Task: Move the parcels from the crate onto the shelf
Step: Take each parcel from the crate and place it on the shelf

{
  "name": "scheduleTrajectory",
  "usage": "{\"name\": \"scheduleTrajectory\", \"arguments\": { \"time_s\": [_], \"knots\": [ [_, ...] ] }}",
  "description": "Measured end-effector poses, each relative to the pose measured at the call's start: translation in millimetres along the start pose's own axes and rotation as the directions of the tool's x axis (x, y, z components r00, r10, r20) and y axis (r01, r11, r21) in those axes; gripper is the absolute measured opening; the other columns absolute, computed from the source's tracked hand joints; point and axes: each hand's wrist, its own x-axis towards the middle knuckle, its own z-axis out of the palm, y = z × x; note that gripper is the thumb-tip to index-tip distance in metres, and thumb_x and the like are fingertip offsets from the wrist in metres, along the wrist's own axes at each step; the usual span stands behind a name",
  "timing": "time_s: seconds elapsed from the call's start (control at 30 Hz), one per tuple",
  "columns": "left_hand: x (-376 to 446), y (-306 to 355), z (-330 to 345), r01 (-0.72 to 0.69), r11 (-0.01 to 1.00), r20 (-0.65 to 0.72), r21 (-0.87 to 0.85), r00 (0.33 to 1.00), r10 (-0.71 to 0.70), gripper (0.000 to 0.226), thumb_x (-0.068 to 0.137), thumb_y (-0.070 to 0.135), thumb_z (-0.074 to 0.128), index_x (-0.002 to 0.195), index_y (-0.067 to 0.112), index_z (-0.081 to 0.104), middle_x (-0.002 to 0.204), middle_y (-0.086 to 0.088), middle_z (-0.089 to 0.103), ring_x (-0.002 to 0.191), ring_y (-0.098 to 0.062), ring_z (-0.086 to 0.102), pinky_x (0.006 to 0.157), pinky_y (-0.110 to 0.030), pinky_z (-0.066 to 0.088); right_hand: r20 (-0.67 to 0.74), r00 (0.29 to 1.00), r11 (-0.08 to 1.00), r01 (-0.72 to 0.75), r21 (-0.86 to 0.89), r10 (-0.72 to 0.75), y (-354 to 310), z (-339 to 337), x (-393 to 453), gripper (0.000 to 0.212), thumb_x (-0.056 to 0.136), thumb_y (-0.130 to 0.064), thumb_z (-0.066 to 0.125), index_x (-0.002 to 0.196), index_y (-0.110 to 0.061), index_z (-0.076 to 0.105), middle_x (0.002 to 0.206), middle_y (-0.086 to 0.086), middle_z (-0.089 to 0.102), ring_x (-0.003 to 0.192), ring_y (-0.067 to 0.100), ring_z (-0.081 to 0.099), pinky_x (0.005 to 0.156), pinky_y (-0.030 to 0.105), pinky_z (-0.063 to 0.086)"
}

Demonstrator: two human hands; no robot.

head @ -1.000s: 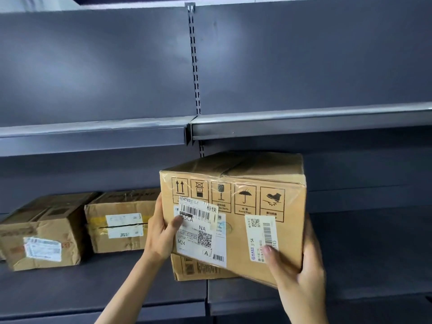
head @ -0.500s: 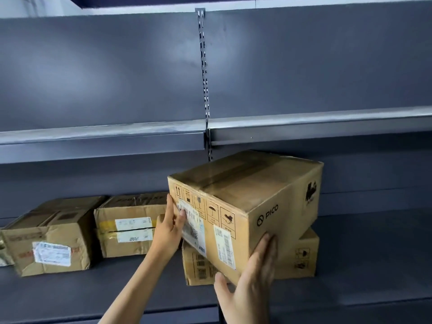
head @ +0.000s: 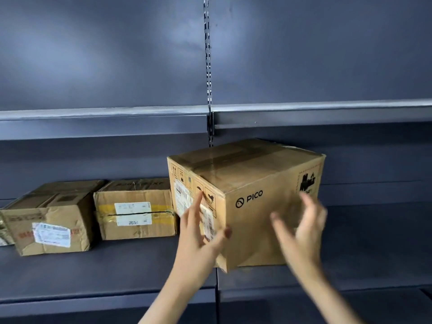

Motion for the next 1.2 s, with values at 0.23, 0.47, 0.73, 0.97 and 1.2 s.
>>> {"name": "scheduleTrajectory", "arguments": {
  "time_s": [0.23, 0.47, 0.73, 0.97, 1.2],
  "knots": [
    [-9.5, 6.8, 35.0, -0.046, 0.991, -0.135, 0.129, 0.989, 0.064, 0.106, 0.062, 0.025, 0.077, 0.122, 0.066, -0.001, 0.149, 0.012, 0.013, 0.126, 0.007, 0.013, 0.115, -0.034, 0.018, 0.126, 0.933, 0.924, -0.353, 0.143, 0.337, 69.9, -36.2, 144.3, 0.096, 0.072, -0.028, 0.077, 0.146, -0.026, 0.016, 0.150, 0.011, 0.026, 0.135, 0.025, 0.031, 0.104, 0.037, 0.032],
    [-1.6, 1.7, 34.7, -0.052, 0.981, -0.182, 0.189, 0.979, 0.087, 0.103, 0.064, 0.010, 0.075, 0.120, 0.062, 0.005, 0.137, 0.006, 0.023, 0.118, -0.001, 0.020, 0.113, -0.040, 0.023, 0.367, 0.872, 0.853, -0.437, 0.285, 0.324, 89.4, -30.3, 145.3, 0.040, 0.079, -0.010, 0.068, 0.114, -0.018, 0.051, 0.105, -0.002, 0.062, 0.110, 0.025, 0.057, 0.074, 0.025, 0.046],
    [29.9, -21.1, 2.0, -0.059, 0.997, -0.003, 0.053, 0.998, 0.059, 0.104, 0.058, 0.017, 0.071, 0.145, 0.031, 0.017, 0.144, -0.003, 0.035, 0.135, -0.023, 0.034, 0.105, -0.055, 0.038, 0.181, 0.932, 0.906, -0.351, 0.237, 0.313, 81.9, -38.1, 115.1, 0.068, 0.066, -0.011, 0.081, 0.122, -0.019, 0.042, 0.121, 0.003, 0.054, 0.110, 0.019, 0.053, 0.085, 0.033, 0.050],
    [65.0, -42.8, -34.4, -0.080, 0.995, 0.036, 0.066, 0.996, 0.078, 0.090, 0.065, -0.003, 0.072, 0.139, 0.029, 0.033, 0.124, -0.003, 0.053, 0.115, -0.022, 0.049, 0.089, -0.039, 0.051, 0.046, 0.967, 0.964, -0.253, 0.080, 0.250, 63.6, -23.2, 76.6, 0.091, 0.061, -0.021, 0.085, 0.134, -0.020, 0.031, 0.135, 0.004, 0.035, 0.122, 0.017, 0.038, 0.098, 0.033, 0.037],
    [87.2, -58.8, -53.2, -0.041, 0.997, 0.005, 0.066, 0.999, 0.041, 0.077, 0.072, -0.010, 0.066, 0.136, 0.023, 0.039, 0.090, 0.012, 0.059, 0.064, 0.009, 0.053, 0.063, -0.018, 0.049, 0.001, 0.977, 0.977, -0.214, -0.006, 0.214, 45.8, 5.5, 64.5, 0.097, 0.061, -0.020, 0.085, 0.138, -0.009, 0.027, 0.137, 0.013, 0.031, 0.129, 0.028, 0.032, 0.105, 0.043, 0.034]
  ]
}}
